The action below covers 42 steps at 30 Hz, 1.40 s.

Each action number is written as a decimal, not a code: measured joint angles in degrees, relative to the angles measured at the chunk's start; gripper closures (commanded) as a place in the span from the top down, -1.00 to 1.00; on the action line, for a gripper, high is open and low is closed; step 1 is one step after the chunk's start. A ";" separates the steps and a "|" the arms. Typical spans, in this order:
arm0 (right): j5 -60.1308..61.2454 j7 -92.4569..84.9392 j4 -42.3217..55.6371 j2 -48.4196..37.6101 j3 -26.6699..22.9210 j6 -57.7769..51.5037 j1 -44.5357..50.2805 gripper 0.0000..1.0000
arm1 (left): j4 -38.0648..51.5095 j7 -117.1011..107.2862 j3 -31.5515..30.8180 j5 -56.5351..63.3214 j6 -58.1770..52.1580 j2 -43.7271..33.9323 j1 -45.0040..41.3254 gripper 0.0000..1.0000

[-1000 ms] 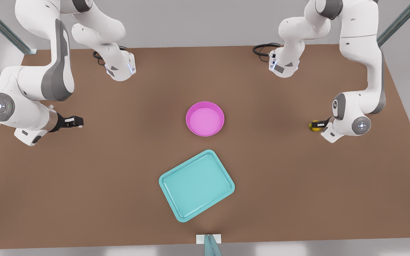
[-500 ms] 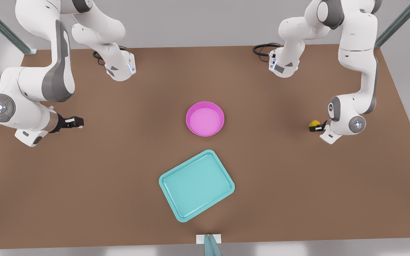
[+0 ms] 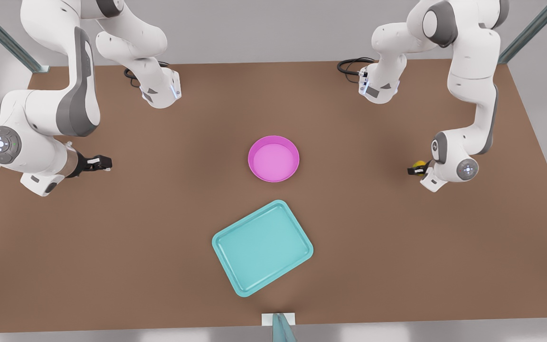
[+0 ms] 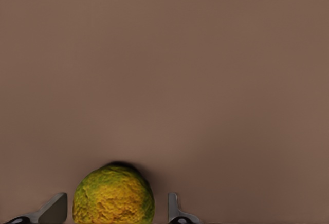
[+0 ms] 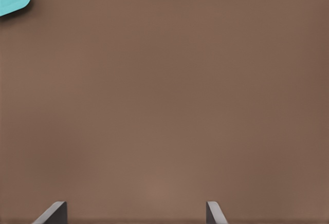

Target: Place the orange on the plate with the left arm and the plate on the tray with the right arm

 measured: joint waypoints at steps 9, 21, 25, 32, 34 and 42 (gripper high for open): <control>0.00 -0.13 0.05 0.00 0.00 -0.10 -0.12 1.00 | 0.36 -0.28 -0.53 0.11 -0.34 -0.41 -0.56 0.45; 0.01 -0.23 0.10 -0.02 0.00 -0.16 -0.22 1.00 | 0.51 -0.78 -1.37 0.03 -0.61 -0.76 -0.80 0.47; 0.01 -0.26 0.13 -0.03 0.00 -0.18 -0.35 1.00 | 7.92 -3.10 -6.61 -3.56 -7.49 -4.87 -15.88 0.47; 0.00 -0.31 0.06 -0.03 0.00 -0.22 -0.46 1.00 | 38.15 -12.83 -7.77 -14.66 -22.92 11.36 -46.34 0.47; -0.01 -0.32 0.06 -0.03 0.00 -0.25 -0.55 1.00 | 42.69 -15.82 -7.91 -16.44 -25.02 15.55 -48.35 0.47; 0.00 -0.34 0.06 0.52 0.00 -0.25 -0.15 1.00 | 47.19 -25.80 -6.03 -18.23 -29.73 17.34 -51.46 1.00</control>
